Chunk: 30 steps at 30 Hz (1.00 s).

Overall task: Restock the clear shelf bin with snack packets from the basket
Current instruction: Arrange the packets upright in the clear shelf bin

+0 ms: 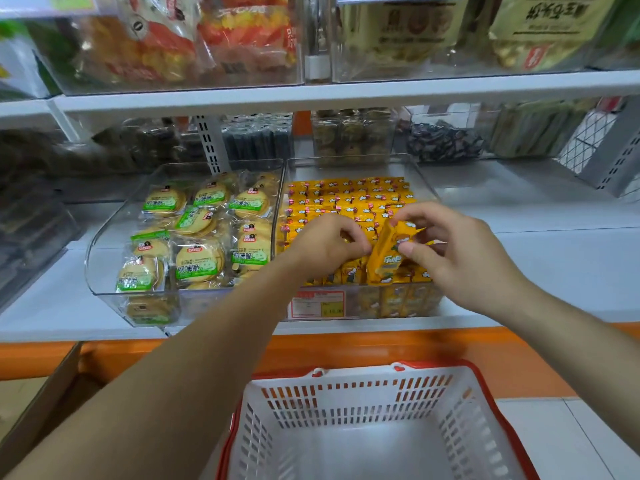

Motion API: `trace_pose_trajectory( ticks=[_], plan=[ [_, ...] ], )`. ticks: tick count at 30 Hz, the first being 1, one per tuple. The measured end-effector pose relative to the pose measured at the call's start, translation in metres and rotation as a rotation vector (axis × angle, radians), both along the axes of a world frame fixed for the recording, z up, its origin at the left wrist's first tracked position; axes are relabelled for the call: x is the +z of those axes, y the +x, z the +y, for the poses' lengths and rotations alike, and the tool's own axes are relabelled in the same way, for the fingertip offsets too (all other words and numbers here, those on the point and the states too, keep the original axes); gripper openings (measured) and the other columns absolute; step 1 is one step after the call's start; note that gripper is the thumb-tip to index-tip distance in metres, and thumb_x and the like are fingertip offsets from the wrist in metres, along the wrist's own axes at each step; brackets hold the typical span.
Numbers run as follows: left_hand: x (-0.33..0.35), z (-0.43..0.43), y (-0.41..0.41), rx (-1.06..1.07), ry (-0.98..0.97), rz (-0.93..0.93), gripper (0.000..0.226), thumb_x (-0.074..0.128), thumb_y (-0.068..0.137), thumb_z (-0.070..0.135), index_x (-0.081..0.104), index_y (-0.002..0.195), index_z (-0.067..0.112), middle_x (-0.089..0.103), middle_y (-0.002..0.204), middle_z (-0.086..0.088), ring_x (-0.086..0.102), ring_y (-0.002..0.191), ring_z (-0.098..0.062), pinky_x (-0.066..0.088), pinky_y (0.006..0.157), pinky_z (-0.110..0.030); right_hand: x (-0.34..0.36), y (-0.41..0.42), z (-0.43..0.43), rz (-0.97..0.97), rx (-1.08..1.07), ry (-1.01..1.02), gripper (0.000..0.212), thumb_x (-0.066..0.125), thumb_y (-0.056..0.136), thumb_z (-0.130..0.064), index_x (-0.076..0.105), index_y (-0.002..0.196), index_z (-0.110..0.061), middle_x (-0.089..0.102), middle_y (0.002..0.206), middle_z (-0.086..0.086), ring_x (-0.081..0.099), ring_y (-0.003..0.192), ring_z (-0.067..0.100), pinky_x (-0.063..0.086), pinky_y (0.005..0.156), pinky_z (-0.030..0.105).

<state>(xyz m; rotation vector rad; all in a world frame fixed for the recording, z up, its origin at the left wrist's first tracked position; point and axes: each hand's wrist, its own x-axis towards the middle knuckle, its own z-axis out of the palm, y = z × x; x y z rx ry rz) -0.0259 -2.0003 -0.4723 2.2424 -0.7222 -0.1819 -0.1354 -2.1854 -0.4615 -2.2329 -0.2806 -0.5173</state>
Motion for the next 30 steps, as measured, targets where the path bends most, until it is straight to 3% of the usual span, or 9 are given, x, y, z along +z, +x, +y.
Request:
trace_pose_trajectory(
  ticks=[4,8,10,13,20,22,24,27,30],
  plan=[
    [0.0,0.007,-0.004,-0.029,-0.154,0.026,0.023,0.07,0.094,0.008,0.067,0.077,0.023,0.064,0.076,0.01,0.059,0.069,0.0,0.05,0.066,-0.02,0.001,0.001,0.014,-0.089,-0.006,-0.167,0.035,0.072,0.089,-0.015,0.059,0.112,-0.038,0.061,0.102,-0.022,0.061,0.09,-0.001,0.055,0.076,0.021],
    [0.002,0.007,-0.004,-0.037,-0.18,0.02,0.013,0.071,0.095,0.014,0.068,0.083,0.02,0.064,0.075,0.012,0.059,0.063,0.011,0.046,0.061,-0.01,0.0,0.002,0.01,0.009,0.005,-0.221,0.038,0.077,0.085,-0.018,0.06,0.106,-0.045,0.062,0.091,-0.025,0.062,0.084,-0.004,0.051,0.071,0.014],
    [0.001,0.006,-0.003,-0.025,-0.197,0.009,0.009,0.072,0.094,0.015,0.07,0.085,0.016,0.065,0.075,0.01,0.061,0.065,0.007,0.049,0.063,-0.014,-0.002,0.002,0.011,0.05,-0.007,-0.285,0.037,0.078,0.084,-0.022,0.06,0.106,-0.046,0.064,0.089,-0.023,0.063,0.083,-0.001,0.053,0.073,0.021],
    [0.001,0.006,-0.002,-0.02,-0.249,-0.004,0.008,0.075,0.092,0.015,0.074,0.089,0.008,0.069,0.078,0.006,0.063,0.07,0.0,0.056,0.071,-0.023,-0.009,0.004,0.018,0.114,-0.071,-0.467,0.031,0.076,0.085,-0.032,0.063,0.112,-0.041,0.062,0.101,-0.019,0.062,0.099,0.011,0.053,0.082,0.034],
    [-0.01,0.007,-0.002,-0.059,-0.056,-0.108,0.008,0.079,0.089,0.023,0.082,0.096,0.02,0.068,0.082,0.023,0.062,0.077,0.012,0.049,0.071,-0.007,-0.028,-0.003,0.02,0.123,-0.089,-0.768,0.042,0.053,0.091,-0.06,0.064,0.126,-0.038,0.05,0.115,-0.012,0.044,0.107,0.017,0.044,0.092,0.04],
    [-0.013,0.007,-0.002,-0.068,0.026,-0.178,0.009,0.078,0.09,0.026,0.082,0.098,0.023,0.071,0.086,0.021,0.063,0.081,0.009,0.051,0.075,-0.012,-0.033,-0.006,0.02,0.112,-0.102,-0.77,0.044,0.055,0.09,-0.059,0.063,0.128,-0.037,0.049,0.117,-0.01,0.044,0.108,0.018,0.043,0.093,0.04],
    [-0.016,0.005,-0.003,-0.091,0.092,-0.24,0.01,0.076,0.091,0.026,0.082,0.098,0.022,0.076,0.099,0.011,0.064,0.095,-0.003,0.053,0.087,-0.027,-0.038,-0.008,0.02,0.082,-0.118,-0.769,0.044,0.059,0.09,-0.054,0.063,0.13,-0.035,0.051,0.117,-0.008,0.044,0.109,0.018,0.042,0.094,0.039],
    [-0.018,0.006,-0.005,-0.06,0.12,-0.283,0.011,0.075,0.092,0.032,0.082,0.099,0.028,0.06,0.106,0.013,0.044,0.108,-0.011,0.037,0.093,-0.031,-0.043,-0.011,0.018,0.074,-0.134,-0.676,0.041,0.061,0.092,-0.047,0.063,0.13,-0.033,0.052,0.118,-0.008,0.045,0.109,0.018,0.043,0.094,0.038],
    [-0.01,0.009,-0.011,-0.044,0.206,-0.239,0.021,0.064,0.098,0.04,0.079,0.11,0.032,0.052,0.113,0.012,0.038,0.117,-0.016,0.037,0.102,-0.04,-0.043,-0.01,0.018,0.078,-0.131,-0.602,0.037,0.055,0.096,-0.044,0.062,0.131,-0.034,0.052,0.118,-0.009,0.045,0.11,0.016,0.042,0.095,0.037]
  ],
)
